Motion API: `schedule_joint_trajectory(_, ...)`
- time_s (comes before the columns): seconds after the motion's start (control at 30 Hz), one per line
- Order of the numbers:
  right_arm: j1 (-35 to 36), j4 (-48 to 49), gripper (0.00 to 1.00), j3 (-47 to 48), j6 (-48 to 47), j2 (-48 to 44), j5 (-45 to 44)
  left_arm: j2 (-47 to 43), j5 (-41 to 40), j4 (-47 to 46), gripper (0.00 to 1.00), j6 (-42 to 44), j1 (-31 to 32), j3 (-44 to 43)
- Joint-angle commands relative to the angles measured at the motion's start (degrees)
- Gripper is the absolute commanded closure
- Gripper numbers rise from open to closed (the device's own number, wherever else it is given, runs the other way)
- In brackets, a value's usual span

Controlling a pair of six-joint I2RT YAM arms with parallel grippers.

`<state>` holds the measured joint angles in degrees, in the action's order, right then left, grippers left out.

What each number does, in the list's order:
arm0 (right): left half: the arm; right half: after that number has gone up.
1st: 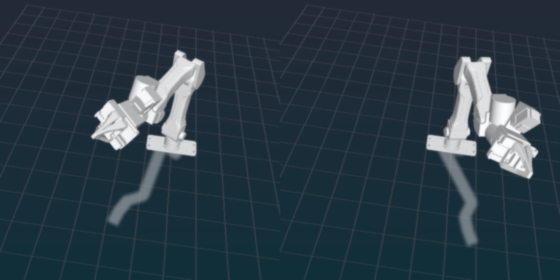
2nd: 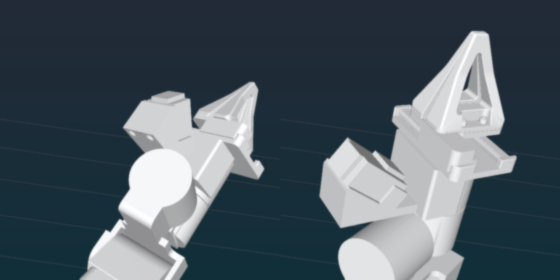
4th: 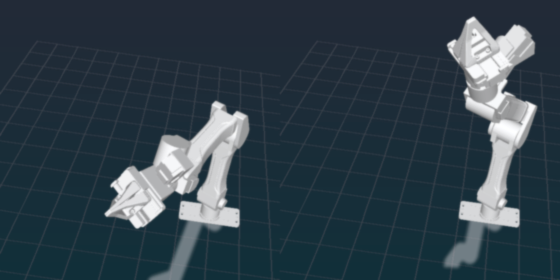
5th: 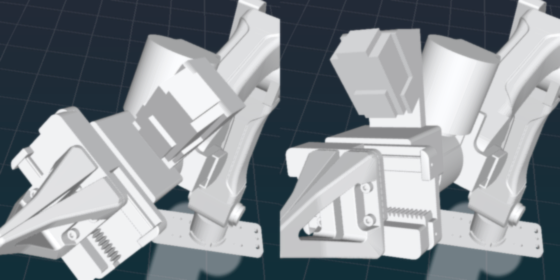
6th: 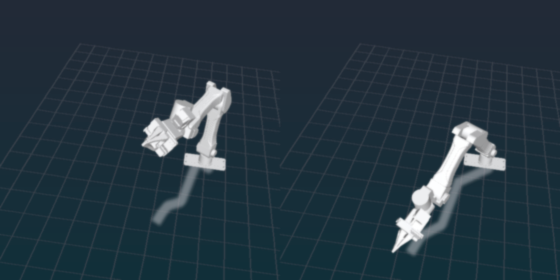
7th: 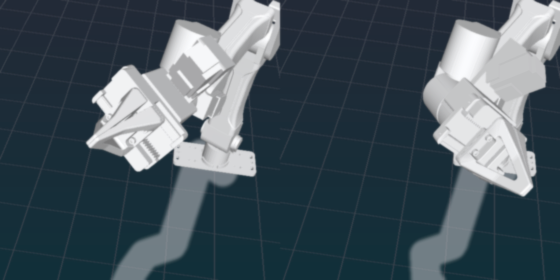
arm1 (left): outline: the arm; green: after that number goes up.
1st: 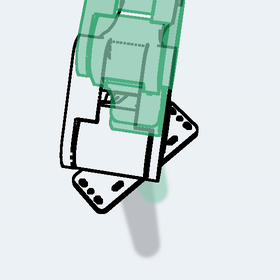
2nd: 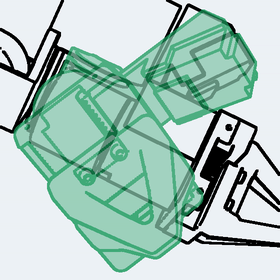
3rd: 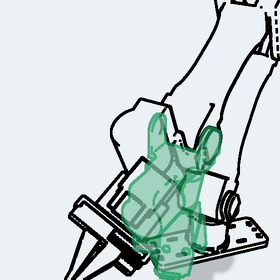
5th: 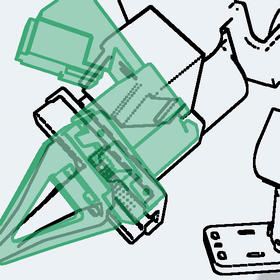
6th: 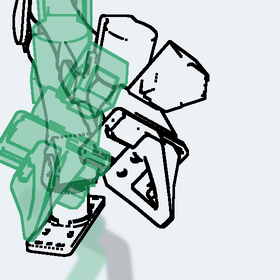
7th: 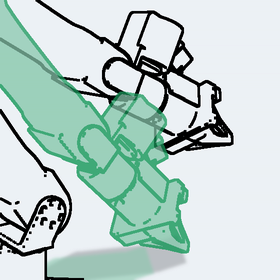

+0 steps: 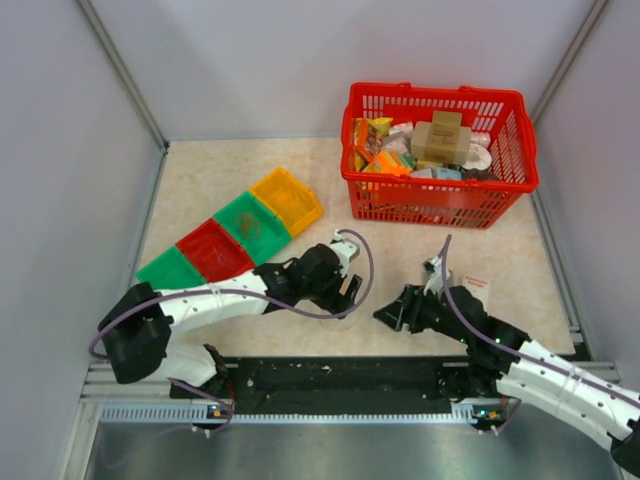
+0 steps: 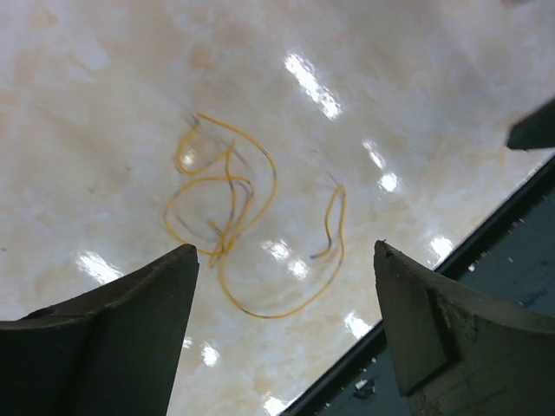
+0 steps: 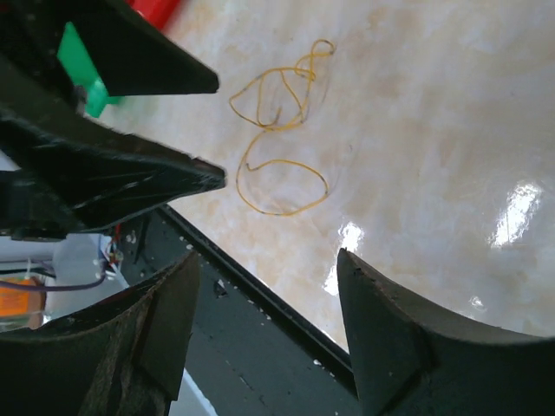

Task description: Untangle the cables

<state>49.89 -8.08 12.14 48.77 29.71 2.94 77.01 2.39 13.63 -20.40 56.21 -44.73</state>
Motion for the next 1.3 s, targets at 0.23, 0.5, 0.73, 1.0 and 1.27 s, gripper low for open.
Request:
schedule_joint_trajectory(0.23, 0.39, -6.59, 0.36, 3.41, -0.96, -10.46, -5.22, 18.25, 0.94, 10.20, 0.07, 11.09, 2.07, -15.56)
schedule_joint_trajectory(0.5, 0.38, -9.33, 0.36, 1.66, 0.09, -15.30, -6.54, 22.21, -1.87, 11.68, 0.20, 11.26, 2.33, -16.26)
schedule_joint_trajectory(0.73, 0.30, -9.33, 0.36, 1.74, 0.01, -15.30, -7.42, 20.46, -5.56, 9.84, 0.38, 8.80, 3.30, -14.94)
schedule_joint_trajectory(1.0, 0.38, -9.33, 0.36, 2.45, 0.00, -13.98, -7.33, 20.46, -3.45, 10.10, 0.23, 9.24, 3.47, -18.20)
schedule_joint_trajectory(1.27, 0.38, -9.41, 0.36, 2.27, 0.71, -14.16, -6.81, 19.84, -4.41, 8.61, 0.46, 8.97, 3.39, -17.85)
